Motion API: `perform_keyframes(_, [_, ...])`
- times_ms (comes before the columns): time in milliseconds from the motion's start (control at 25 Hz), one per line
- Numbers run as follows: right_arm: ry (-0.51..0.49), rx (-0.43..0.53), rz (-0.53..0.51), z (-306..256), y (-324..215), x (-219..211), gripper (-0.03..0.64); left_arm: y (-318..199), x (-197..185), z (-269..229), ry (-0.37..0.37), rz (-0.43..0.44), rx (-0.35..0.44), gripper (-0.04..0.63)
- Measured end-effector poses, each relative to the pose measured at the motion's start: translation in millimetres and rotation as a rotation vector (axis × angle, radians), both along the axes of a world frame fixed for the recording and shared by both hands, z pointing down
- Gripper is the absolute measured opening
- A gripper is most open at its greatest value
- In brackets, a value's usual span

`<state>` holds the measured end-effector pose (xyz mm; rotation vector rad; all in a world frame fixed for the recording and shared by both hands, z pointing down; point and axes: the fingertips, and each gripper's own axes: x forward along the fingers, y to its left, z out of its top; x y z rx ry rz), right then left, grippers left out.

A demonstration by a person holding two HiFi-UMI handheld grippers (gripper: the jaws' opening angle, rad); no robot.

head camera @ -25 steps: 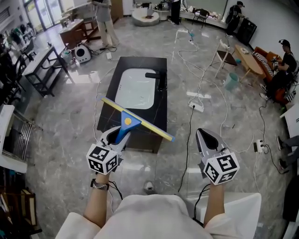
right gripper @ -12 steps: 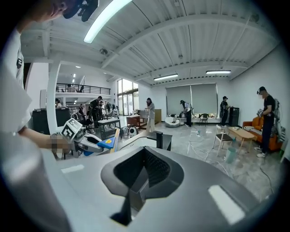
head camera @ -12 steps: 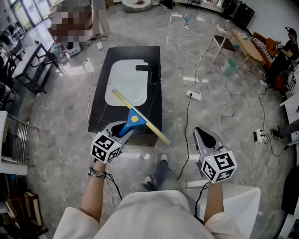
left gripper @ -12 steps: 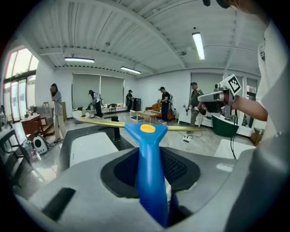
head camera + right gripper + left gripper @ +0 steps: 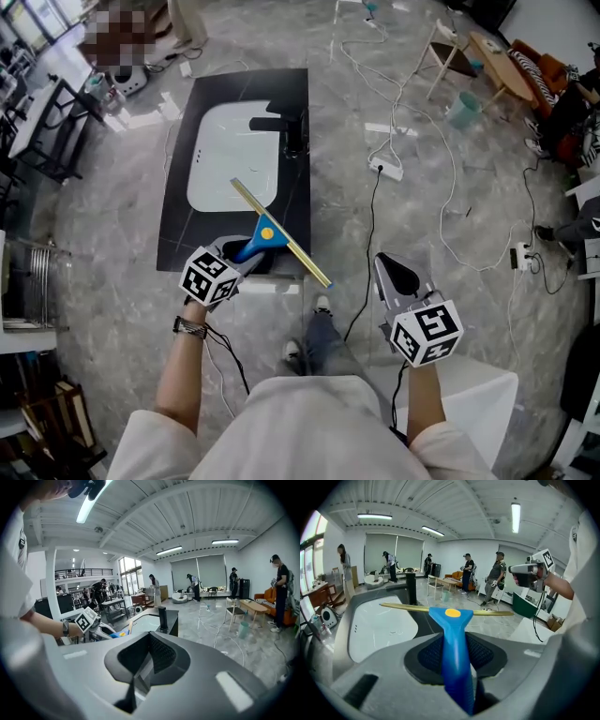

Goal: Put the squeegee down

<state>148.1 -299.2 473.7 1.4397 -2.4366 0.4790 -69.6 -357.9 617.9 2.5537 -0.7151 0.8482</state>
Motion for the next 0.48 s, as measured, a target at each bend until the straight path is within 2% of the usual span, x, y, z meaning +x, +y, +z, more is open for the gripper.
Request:
perform_keyframes(120, [-0.011,-0.038,-0.01,17.0,-9.0,-0.6,0.006,-14.3,4.9,24.9,-0.034,0.016,-0.036,0.135])
perform_keyframes(280, [-0.016,-0.071,-0.009,33.0,-19.7,4.6,0.006,-30.2,5.3,53.9,-0.044,0.007,-0.088,0.135])
perform_keyframes(480, [-0.015,-0.105,0.007,48.0,-32.7,13.5,0.006,-44.8,5.9,81.1,-0.088,0.025,-0.119,0.135])
